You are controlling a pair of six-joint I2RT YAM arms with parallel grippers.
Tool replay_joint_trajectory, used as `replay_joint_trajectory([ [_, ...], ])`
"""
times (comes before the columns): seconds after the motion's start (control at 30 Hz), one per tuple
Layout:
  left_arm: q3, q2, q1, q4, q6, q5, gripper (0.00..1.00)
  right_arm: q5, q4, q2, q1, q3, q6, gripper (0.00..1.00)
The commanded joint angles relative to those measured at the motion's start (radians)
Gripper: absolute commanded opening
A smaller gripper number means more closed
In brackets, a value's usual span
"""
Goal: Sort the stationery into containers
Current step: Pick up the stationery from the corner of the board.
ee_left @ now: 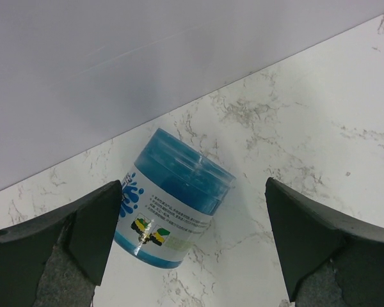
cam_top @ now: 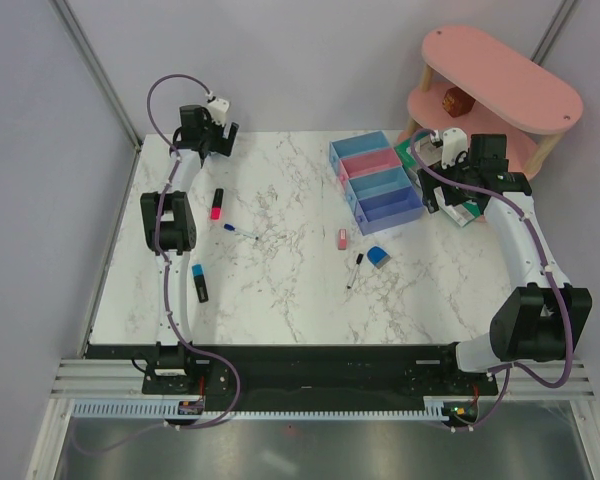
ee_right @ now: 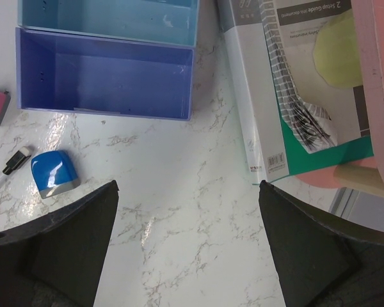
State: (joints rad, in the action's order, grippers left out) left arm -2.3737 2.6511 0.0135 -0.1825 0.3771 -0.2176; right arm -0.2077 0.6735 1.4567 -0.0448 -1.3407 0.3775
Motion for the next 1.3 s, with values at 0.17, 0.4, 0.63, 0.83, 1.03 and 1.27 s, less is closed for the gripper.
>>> replay_joint_trajectory([
  [0.17, -0.055, 0.023, 0.002, -0.071, 0.161, 0.076, 1.00, -0.002, 0.005, -0.021, -0.001, -0.052, -0.017, 0.98],
  [0.4, -0.056, 0.036, 0.017, -0.110, 0.190, 0.093, 1.00, -0.002, 0.012, -0.022, -0.001, -0.061, -0.020, 0.98],
  [0.63, -0.068, 0.061, 0.011, -0.052, 0.197, 0.147, 1.00, -0.012, 0.017, -0.013, -0.001, -0.080, -0.025, 0.98],
  [0.83, -0.098, 0.087, 0.000, -0.009, 0.200, 0.207, 1.00, -0.021, 0.021, -0.018, -0.001, -0.087, -0.028, 0.98],
  [1.03, -0.090, 0.079, -0.001, 0.017, 0.186, 0.179, 0.92, -0.027, 0.021, -0.012, -0.001, -0.097, -0.034, 0.98],
  [1.27, -0.033, 0.055, -0.033, 0.026, 0.224, 0.139, 0.55, -0.024, 0.018, -0.010, -0.001, -0.097, -0.031, 0.98],
])
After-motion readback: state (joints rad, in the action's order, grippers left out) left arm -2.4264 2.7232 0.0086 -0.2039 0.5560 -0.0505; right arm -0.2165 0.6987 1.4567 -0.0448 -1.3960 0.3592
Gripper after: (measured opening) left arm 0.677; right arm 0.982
